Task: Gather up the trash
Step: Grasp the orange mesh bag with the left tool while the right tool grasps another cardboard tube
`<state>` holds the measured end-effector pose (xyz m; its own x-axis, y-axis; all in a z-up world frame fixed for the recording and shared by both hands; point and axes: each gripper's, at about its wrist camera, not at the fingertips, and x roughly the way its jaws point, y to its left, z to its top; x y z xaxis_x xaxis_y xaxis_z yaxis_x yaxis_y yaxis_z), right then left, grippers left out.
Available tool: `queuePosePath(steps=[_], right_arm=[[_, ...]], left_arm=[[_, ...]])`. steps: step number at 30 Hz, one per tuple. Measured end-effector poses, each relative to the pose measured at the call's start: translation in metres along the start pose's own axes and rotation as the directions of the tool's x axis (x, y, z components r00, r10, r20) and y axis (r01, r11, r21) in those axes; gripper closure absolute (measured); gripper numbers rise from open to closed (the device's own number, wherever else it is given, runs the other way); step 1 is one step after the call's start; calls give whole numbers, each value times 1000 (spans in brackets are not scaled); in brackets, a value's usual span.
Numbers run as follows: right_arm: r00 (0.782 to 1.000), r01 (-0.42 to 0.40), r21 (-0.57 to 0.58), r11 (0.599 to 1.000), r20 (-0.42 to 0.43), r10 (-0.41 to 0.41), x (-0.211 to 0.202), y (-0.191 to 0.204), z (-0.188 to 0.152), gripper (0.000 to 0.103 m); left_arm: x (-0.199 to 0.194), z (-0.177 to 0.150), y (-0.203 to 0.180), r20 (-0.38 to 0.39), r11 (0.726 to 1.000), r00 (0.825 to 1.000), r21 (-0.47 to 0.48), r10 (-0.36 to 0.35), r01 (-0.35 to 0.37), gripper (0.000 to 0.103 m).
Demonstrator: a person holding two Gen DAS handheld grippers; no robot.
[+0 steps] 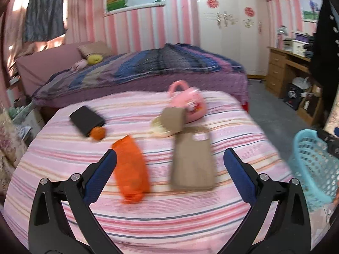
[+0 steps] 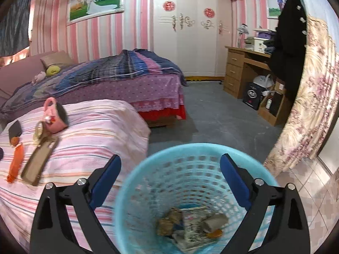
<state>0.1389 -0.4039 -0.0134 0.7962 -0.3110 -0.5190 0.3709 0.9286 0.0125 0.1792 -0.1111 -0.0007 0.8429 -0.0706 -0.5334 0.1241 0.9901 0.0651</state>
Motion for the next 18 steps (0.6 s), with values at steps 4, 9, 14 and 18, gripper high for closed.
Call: queuePosePath(steps=[4, 9, 14, 18], right_arm=[[999, -41, -26, 999, 1, 41, 1, 34, 1, 11], [997, -76, -33, 997, -21, 75, 5, 61, -2, 11], [995, -93, -82, 992, -35, 91, 8, 94, -5, 11], [992, -113, -110, 988, -61, 107, 14, 113, -9, 11]], left_arm=[[22, -10, 31, -58, 998, 998, -51, 32, -35, 6], [62, -24, 59, -161, 993, 984, -84, 71, -85, 6], [86, -30, 75, -267, 985, 964, -171, -13, -34, 20], [95, -33, 64, -306, 992, 952, -123, -24, -15, 41]])
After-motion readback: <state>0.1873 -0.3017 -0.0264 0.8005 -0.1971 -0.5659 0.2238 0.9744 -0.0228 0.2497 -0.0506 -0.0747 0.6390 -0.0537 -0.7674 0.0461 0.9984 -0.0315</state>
